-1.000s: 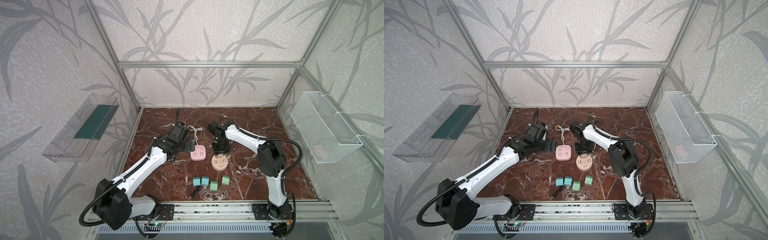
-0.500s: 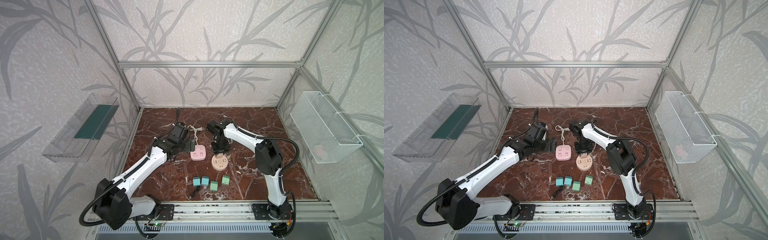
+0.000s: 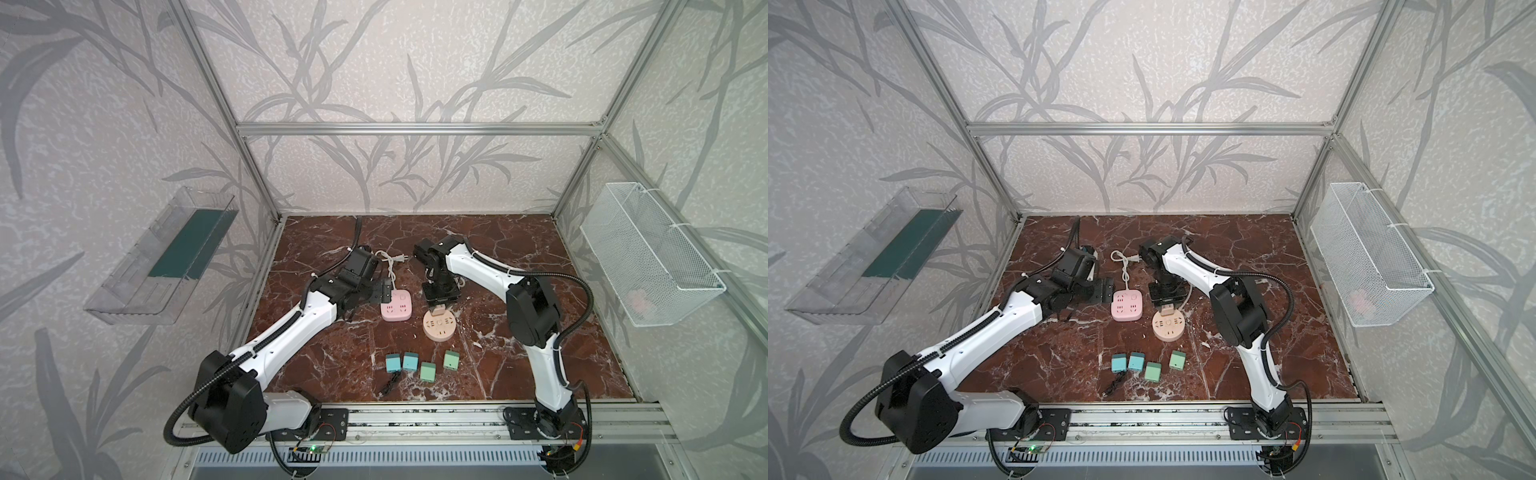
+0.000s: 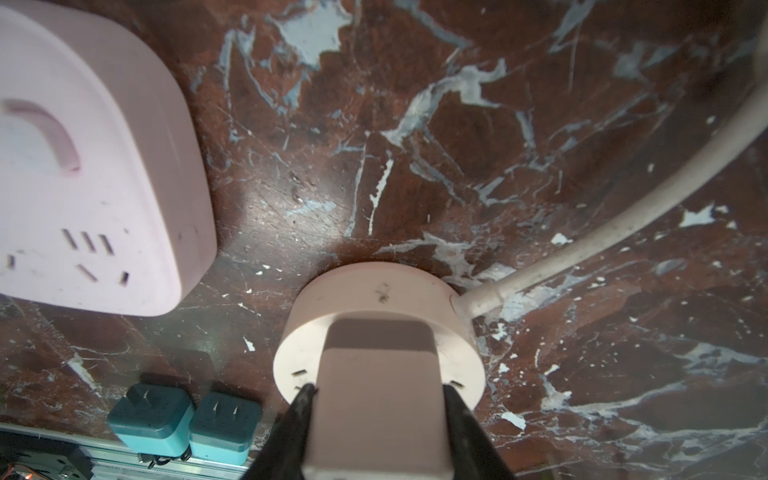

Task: Insert the plug
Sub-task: 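Press the mauve-grey plug down into the round beige strip with the right gripper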

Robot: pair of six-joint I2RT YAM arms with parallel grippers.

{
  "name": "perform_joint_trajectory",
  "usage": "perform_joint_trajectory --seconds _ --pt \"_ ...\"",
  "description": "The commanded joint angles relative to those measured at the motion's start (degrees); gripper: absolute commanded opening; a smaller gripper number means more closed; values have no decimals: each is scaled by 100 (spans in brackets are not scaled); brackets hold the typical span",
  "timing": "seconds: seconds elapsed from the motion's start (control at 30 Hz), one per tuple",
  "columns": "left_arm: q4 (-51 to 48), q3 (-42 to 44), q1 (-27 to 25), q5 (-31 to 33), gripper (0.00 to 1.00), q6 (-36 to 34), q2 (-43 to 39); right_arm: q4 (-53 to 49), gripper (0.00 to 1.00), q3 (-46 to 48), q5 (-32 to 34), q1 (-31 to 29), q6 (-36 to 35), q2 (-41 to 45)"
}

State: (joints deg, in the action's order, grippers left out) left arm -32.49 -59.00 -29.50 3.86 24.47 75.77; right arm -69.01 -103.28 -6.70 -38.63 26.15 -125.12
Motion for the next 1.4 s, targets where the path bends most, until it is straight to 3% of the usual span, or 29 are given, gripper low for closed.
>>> perform_joint_trajectory --seconds 0.0,0.3,0.9,1.13,1.37 --pt "33 20 40 -82 97 -2 68 454 0 592 27 4 -110 -979" --pt "32 -23 54 -130 97 -2 79 214 0 -23 368 343 -132 -631" --pt "23 -24 52 -104 97 -2 26 -386 0 -1978 573 752 -84 -1136" --pt "39 -35 55 -146 97 8 43 -217 0 -1671 670 766 27 -828" --pt "32 -41 57 -149 97 14 -26 28 12 -1427 586 787 65 -547"
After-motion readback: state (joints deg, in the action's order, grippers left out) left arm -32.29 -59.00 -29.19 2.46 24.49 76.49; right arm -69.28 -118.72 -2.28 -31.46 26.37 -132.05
